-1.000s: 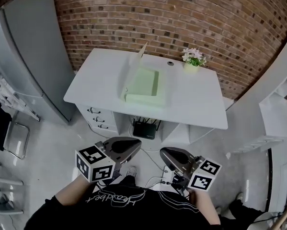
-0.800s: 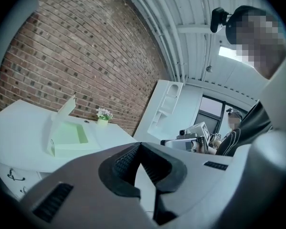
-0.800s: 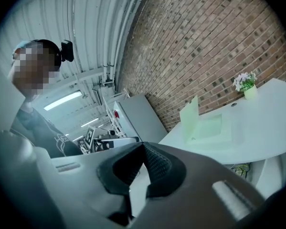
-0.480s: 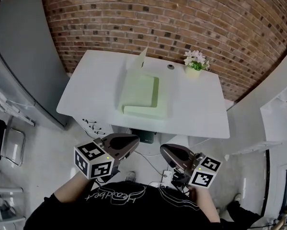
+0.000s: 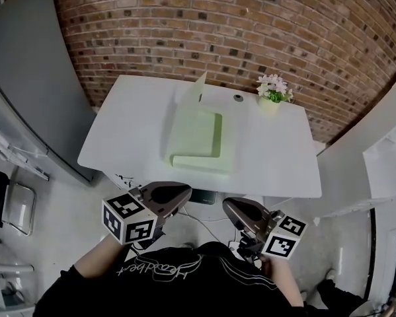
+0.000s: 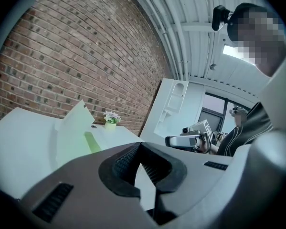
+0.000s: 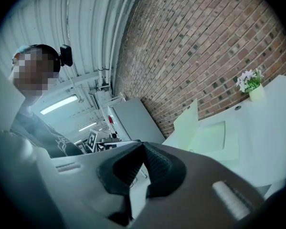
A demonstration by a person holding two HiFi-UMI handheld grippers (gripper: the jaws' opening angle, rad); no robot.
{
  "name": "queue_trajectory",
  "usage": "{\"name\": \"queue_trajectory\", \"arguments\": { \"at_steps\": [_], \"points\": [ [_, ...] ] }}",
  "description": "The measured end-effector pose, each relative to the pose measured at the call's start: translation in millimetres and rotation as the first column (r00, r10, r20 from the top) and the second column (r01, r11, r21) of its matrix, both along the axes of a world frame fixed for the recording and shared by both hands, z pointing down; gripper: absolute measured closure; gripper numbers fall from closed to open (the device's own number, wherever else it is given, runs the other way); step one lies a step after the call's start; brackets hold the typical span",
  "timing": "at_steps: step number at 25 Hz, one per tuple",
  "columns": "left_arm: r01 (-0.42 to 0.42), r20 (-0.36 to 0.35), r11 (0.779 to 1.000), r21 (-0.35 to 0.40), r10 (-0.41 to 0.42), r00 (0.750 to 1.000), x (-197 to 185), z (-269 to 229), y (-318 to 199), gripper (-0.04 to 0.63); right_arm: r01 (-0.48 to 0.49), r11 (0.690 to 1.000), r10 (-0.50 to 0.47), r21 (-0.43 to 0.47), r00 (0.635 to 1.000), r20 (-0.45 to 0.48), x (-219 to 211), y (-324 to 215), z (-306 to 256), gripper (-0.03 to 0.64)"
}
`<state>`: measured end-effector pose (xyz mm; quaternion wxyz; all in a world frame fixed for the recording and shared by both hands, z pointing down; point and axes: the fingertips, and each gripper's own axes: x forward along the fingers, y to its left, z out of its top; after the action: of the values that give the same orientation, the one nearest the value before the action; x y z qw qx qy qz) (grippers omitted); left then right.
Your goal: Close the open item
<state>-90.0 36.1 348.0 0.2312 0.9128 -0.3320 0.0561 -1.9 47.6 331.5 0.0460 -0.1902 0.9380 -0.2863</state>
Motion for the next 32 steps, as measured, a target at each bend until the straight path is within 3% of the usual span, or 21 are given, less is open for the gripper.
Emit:
{"name": "queue_trajectory", "arguments": {
  "at_steps": [16, 32],
  "points": [
    [0.126, 0.041, 0.99, -0.06, -0.124, 0.991, -26.2, 19.3, -40.0, 0.593, 0.002, 0.999, -0.001, -0.038, 0.999, 0.04, 15.6, -43.1, 5.5, 0.612],
    [0.287, 0.083, 0.948, -0.14, -0.278, 0.957, -68.5, 48.9, -112.6, 0.592, 0.023, 0.992, -0.018, -0.121, 0.999, 0.045, 27.7, -115.1, 27.6, 0.612]
  ]
}}
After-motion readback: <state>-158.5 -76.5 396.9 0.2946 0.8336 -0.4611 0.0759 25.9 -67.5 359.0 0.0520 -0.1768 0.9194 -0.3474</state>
